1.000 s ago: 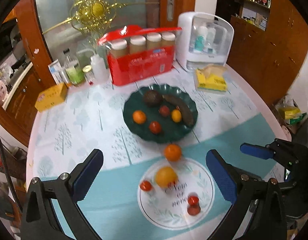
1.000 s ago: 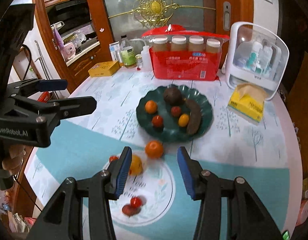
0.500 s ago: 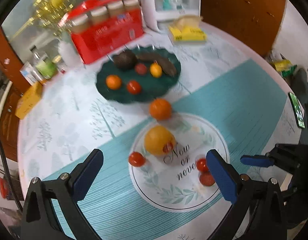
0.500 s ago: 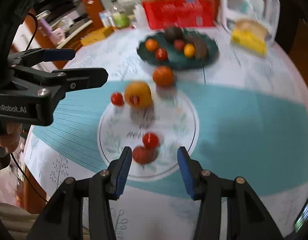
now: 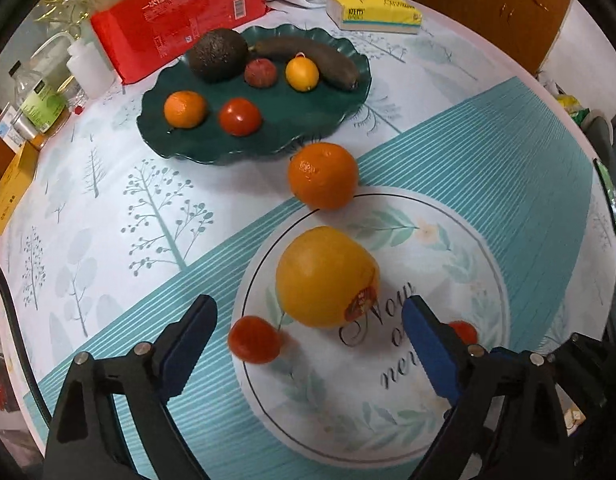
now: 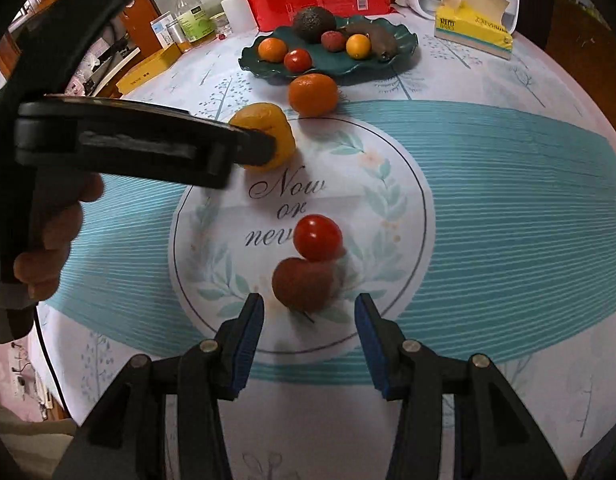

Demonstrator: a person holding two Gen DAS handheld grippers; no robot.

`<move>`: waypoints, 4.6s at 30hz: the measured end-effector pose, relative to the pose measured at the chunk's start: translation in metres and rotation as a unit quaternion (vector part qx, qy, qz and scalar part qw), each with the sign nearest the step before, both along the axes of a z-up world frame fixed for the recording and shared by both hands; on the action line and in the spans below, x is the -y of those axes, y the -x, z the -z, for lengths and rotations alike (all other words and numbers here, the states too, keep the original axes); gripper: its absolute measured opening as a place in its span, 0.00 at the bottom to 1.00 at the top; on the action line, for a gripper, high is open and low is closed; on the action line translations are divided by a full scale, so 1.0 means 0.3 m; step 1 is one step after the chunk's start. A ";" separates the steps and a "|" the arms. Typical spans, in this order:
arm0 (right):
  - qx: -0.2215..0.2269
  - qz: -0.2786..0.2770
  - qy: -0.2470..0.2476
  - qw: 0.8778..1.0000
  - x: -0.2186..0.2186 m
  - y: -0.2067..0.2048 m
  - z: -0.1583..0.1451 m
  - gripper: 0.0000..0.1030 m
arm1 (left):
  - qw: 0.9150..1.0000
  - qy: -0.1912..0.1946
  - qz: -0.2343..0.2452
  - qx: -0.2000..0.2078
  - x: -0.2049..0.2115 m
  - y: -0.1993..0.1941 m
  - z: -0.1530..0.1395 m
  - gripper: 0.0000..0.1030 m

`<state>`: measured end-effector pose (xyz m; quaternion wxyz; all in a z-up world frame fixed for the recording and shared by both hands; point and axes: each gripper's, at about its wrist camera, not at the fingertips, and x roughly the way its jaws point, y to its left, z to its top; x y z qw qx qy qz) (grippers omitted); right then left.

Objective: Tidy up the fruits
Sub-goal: 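Grasp the large yellow orange with the left tool while the right tool grasps a red lychee, then carry the yellow orange and lychee onto the green plate and open both tools, then withdraw both tools from the green plate back toward the white plate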

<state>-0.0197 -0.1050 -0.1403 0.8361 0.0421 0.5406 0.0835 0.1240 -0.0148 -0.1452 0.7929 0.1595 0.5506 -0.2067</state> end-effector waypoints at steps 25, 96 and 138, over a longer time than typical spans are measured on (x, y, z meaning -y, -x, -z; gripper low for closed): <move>0.045 -0.001 0.006 0.999 -0.001 0.012 -0.012 0.28 | 0.999 0.030 -0.042 -0.009 -0.007 -0.012 -0.003 0.47; 0.046 -0.090 0.030 0.994 0.150 -1.076 -0.143 0.39 | 0.974 0.036 -0.223 0.008 -0.035 -0.692 -0.025 0.80; 0.075 -0.192 0.014 0.979 0.168 -0.298 -0.441 0.39 | 0.969 0.026 -0.232 0.083 -0.103 0.081 -0.414 0.84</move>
